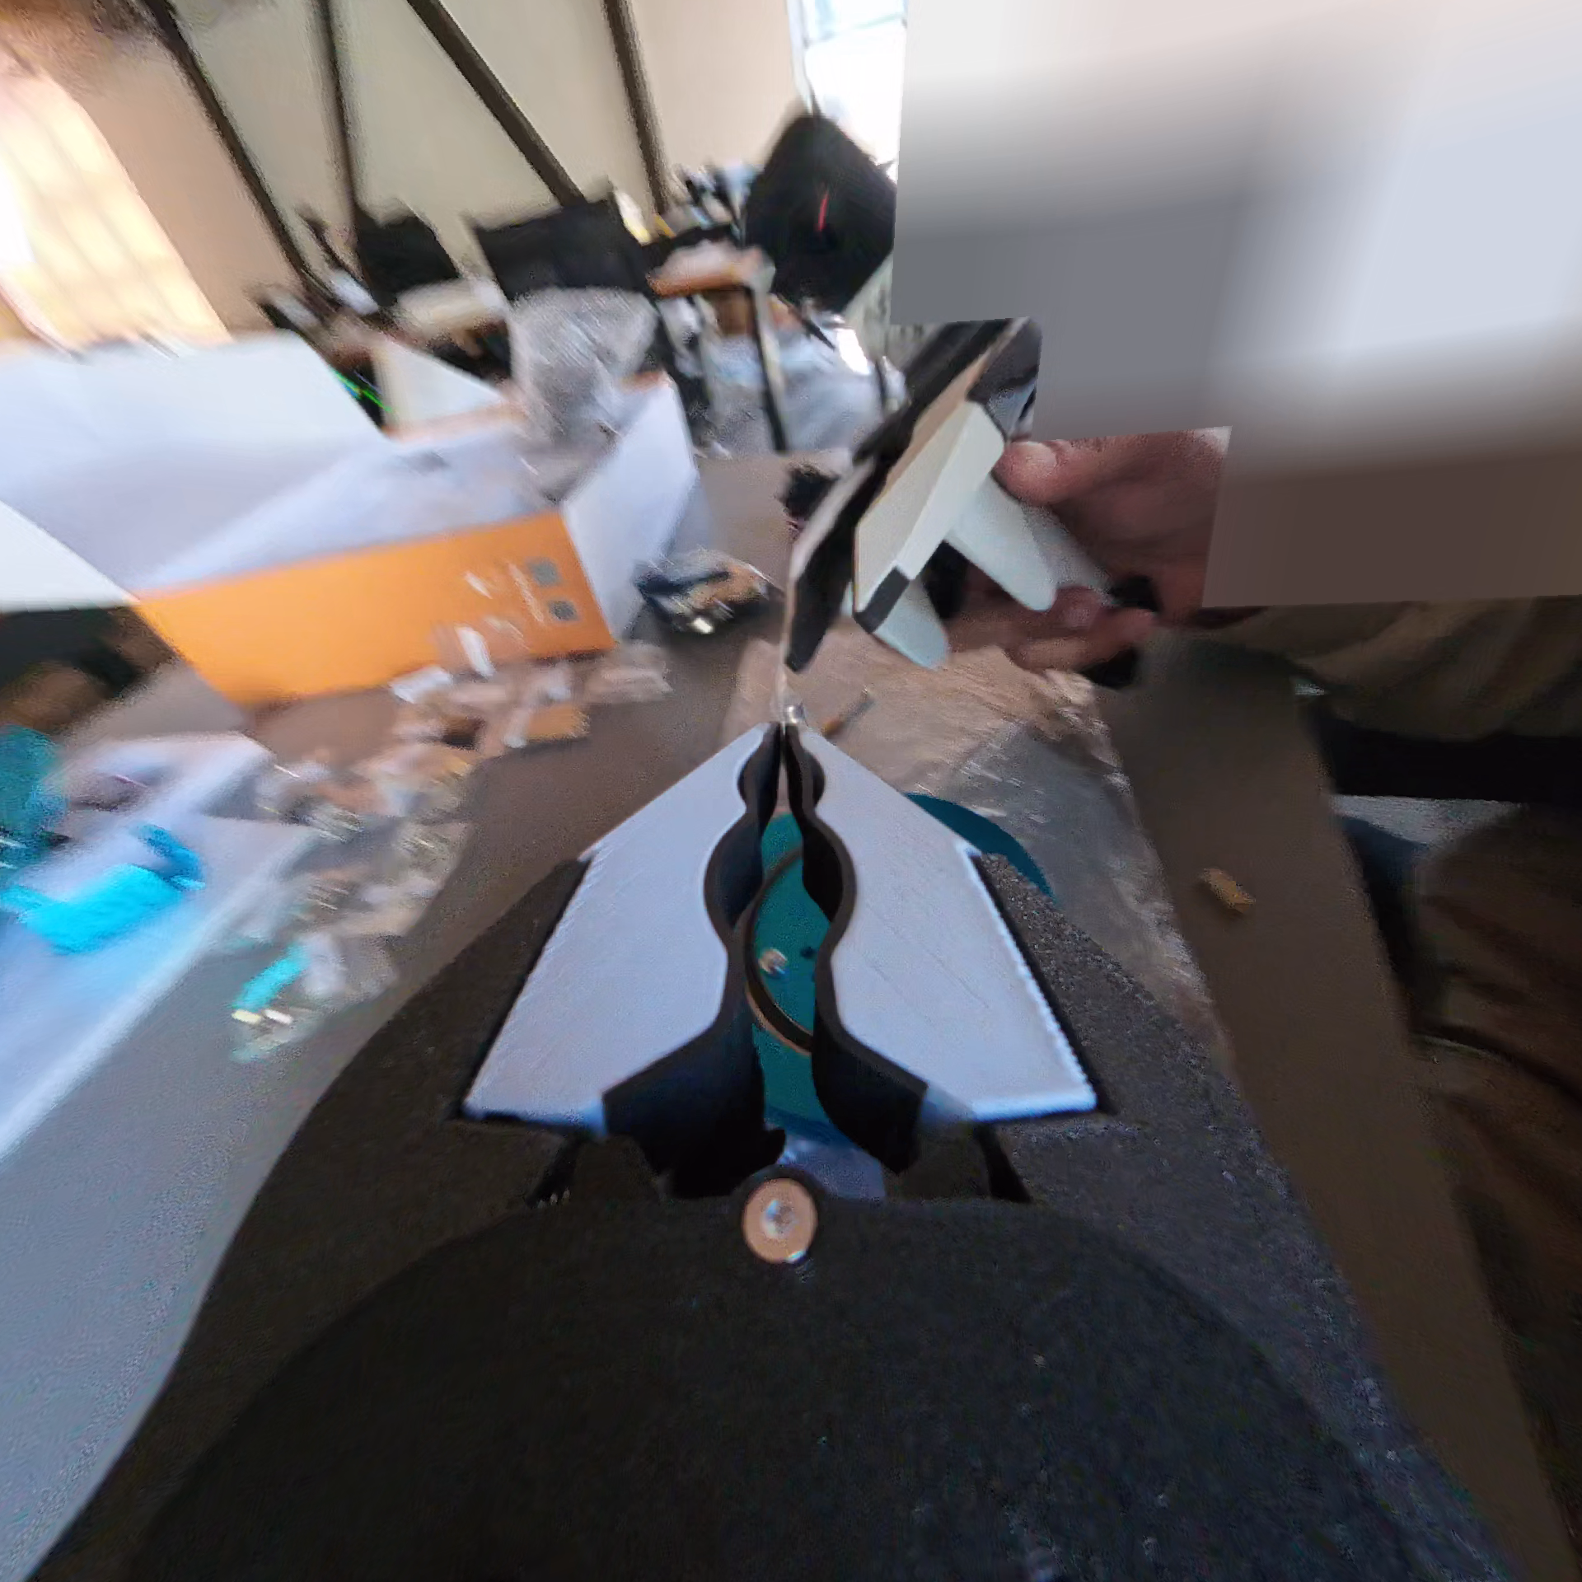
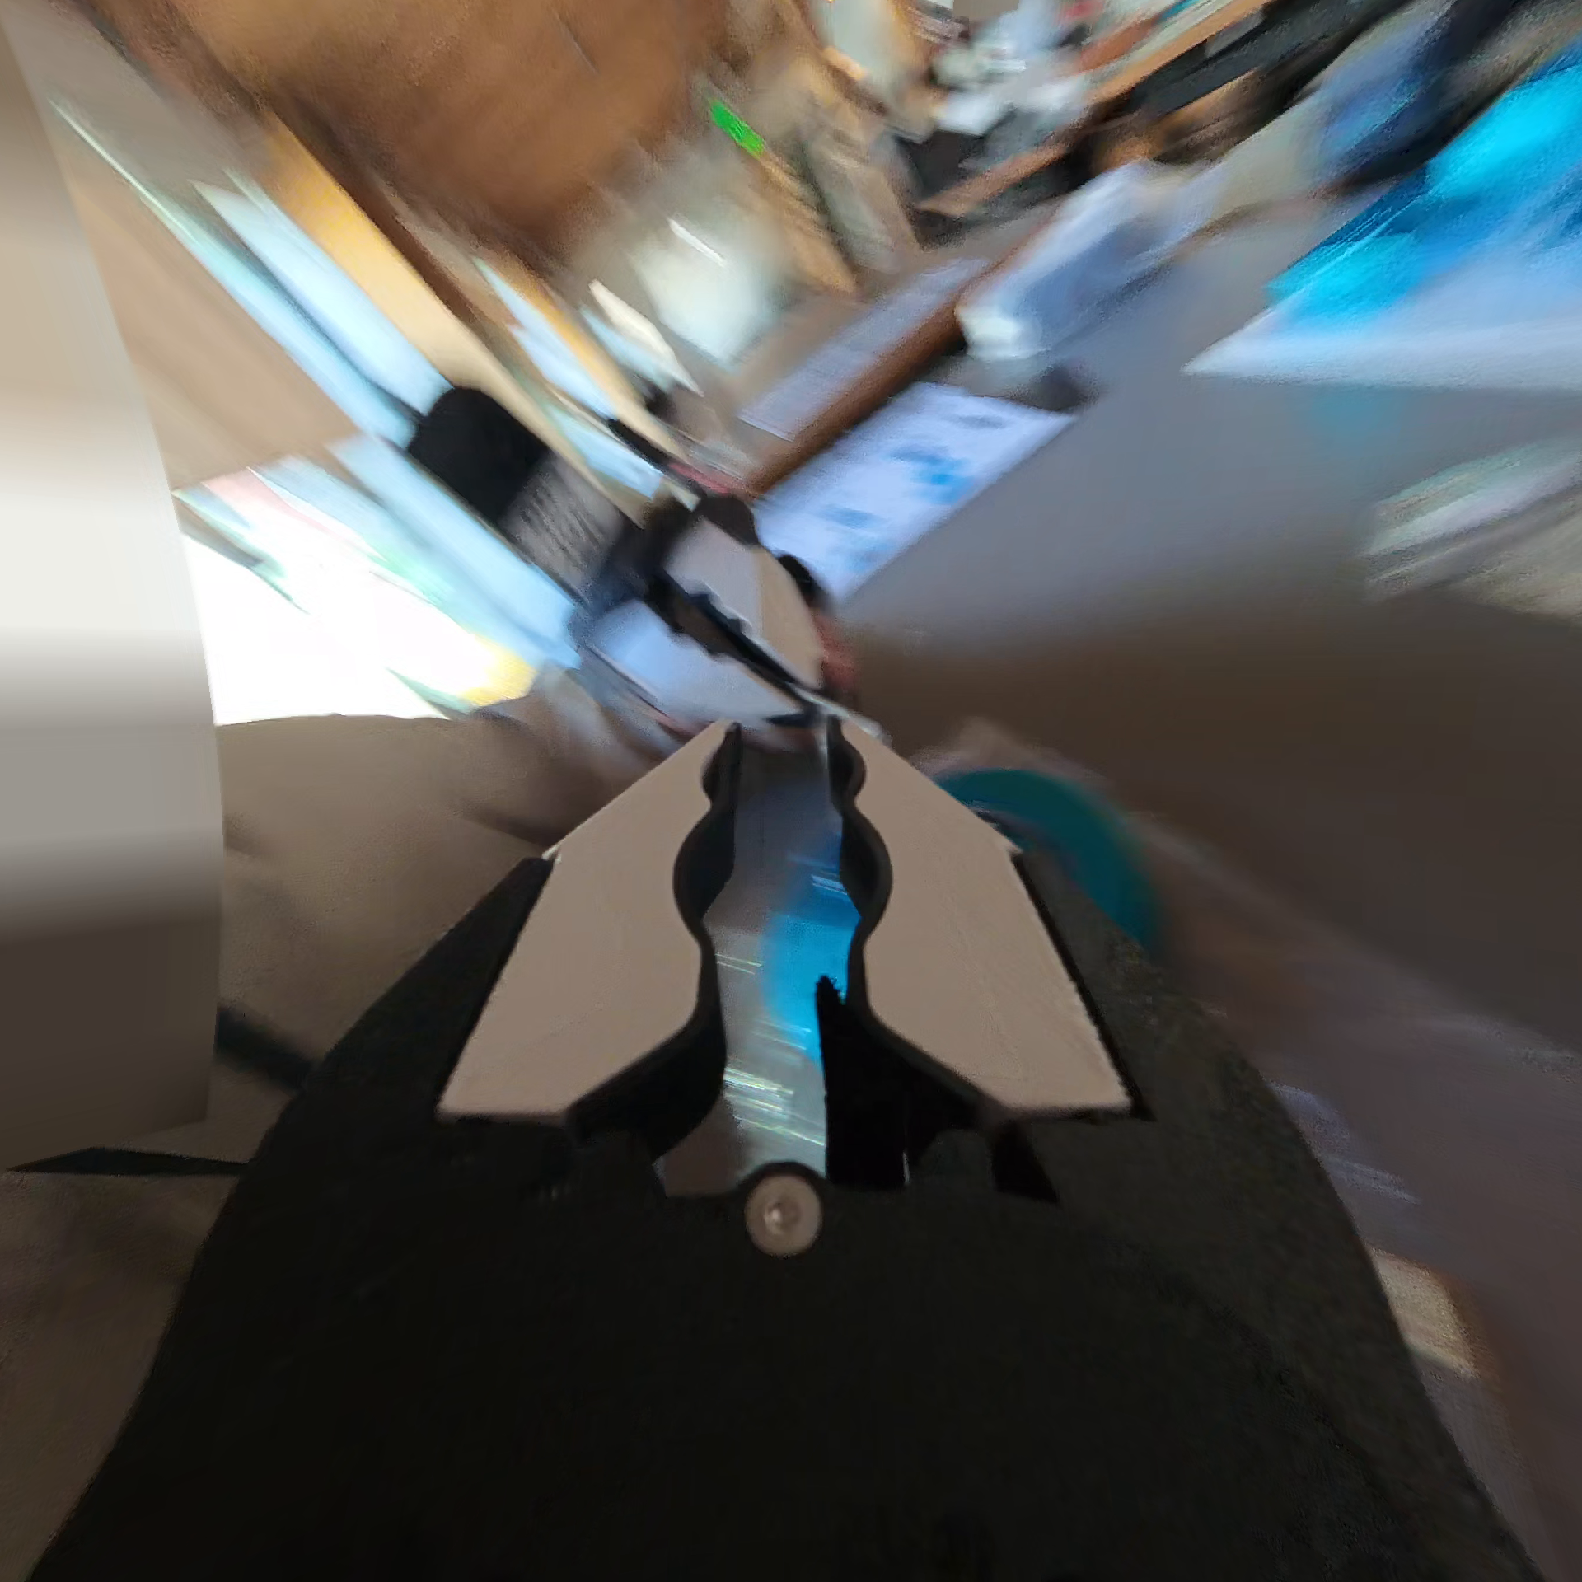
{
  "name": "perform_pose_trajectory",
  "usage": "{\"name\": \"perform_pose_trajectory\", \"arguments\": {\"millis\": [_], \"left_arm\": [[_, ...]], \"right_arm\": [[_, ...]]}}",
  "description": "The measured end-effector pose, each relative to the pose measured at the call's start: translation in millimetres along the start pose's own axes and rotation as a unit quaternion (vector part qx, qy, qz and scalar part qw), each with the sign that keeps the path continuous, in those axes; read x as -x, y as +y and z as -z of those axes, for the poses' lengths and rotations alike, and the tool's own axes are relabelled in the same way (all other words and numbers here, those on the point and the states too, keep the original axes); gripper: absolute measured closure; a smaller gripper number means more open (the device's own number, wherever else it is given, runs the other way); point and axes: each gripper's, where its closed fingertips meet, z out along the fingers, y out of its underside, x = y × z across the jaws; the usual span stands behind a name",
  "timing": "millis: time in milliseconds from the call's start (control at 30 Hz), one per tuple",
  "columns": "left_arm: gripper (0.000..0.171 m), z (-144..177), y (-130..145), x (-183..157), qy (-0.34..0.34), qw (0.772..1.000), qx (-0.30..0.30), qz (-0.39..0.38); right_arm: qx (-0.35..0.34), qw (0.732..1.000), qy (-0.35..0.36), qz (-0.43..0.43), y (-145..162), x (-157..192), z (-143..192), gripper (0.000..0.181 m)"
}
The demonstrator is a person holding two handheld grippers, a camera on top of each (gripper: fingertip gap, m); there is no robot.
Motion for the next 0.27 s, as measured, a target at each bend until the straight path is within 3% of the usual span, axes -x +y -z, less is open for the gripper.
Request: {"name": "perform_pose_trajectory", "arguments": {"millis": [67, 100, 267], "left_arm": [[0.171, 1.7, 2.2, 3.3, 0.028, 0.997, 0.004, 0.078], [0.171, 1.5, 4.6, 3.6, 0.043, 0.993, 0.009, 0.110], [0.171, -3.1, 22.7, -1.8, 0.084, 0.981, 0.048, 0.169]], "right_arm": [[0.023, 0.980, 0.106, 0.167, 2.4, -11.7, 6.1, 0.162], [0.028, 0.968, 0.114, 0.223, 4.2, -3.9, 4.2, 0.160], [0.107, 0.915, 0.195, 0.335, 31.2, -14.9, -16.7, 0.144]]}}
